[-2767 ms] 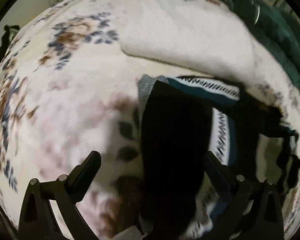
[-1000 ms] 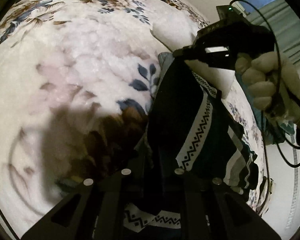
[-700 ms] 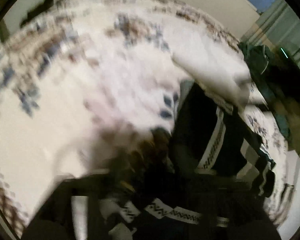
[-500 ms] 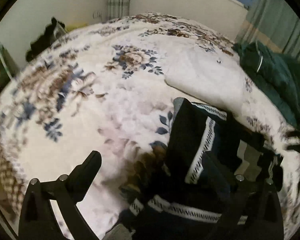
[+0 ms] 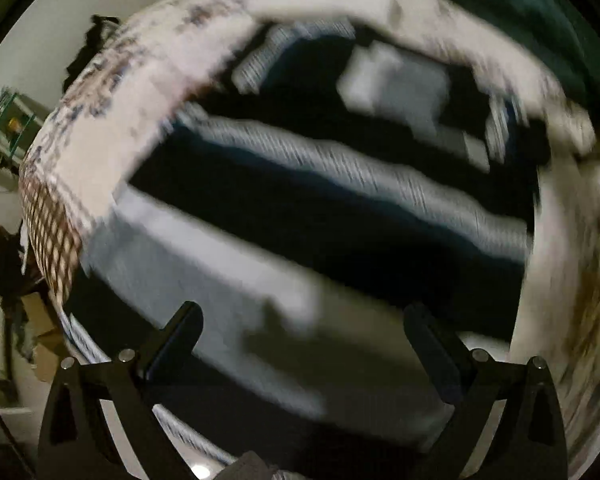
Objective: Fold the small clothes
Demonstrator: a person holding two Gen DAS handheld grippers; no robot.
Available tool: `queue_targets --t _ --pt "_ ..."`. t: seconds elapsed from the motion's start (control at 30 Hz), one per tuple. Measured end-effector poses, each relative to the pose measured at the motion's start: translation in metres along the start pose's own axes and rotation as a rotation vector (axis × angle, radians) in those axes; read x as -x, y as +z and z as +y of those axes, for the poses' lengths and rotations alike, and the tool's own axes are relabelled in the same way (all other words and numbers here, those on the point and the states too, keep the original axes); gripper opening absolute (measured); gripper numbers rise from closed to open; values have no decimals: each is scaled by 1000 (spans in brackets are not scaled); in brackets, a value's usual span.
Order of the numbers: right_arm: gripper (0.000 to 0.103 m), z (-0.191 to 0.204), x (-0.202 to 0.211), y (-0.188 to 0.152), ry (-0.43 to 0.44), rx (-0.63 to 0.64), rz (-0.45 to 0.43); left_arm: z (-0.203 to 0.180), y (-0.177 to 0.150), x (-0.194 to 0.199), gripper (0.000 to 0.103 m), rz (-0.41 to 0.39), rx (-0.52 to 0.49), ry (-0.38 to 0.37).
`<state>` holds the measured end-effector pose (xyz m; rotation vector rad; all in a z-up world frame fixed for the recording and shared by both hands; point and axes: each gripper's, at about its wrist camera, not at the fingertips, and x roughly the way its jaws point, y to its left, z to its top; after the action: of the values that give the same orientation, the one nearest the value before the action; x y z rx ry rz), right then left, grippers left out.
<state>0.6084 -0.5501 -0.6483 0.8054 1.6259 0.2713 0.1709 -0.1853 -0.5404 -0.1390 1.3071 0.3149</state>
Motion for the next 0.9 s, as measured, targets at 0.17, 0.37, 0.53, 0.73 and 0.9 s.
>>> queue_targets --t 0.17,0.37,0.53,0.73,0.9 --pt "7 18 -18 9 -82 80 -1 -46 -58 -11 102 96 -138 11" --pt "13 44 -17 8 -229 175 40 -69 -90 -7 102 135 -173 -11" --pt "49 37 18 -65 -185 264 95 -36 -98 -6 102 166 6 -20" --pt "49 -20 30 -120 -105 181 146 -42 -104 -6 102 179 -20 -93" --pt "49 -42 37 -78 14 81 68 -99 -124 -15 92 215 -162 -212"
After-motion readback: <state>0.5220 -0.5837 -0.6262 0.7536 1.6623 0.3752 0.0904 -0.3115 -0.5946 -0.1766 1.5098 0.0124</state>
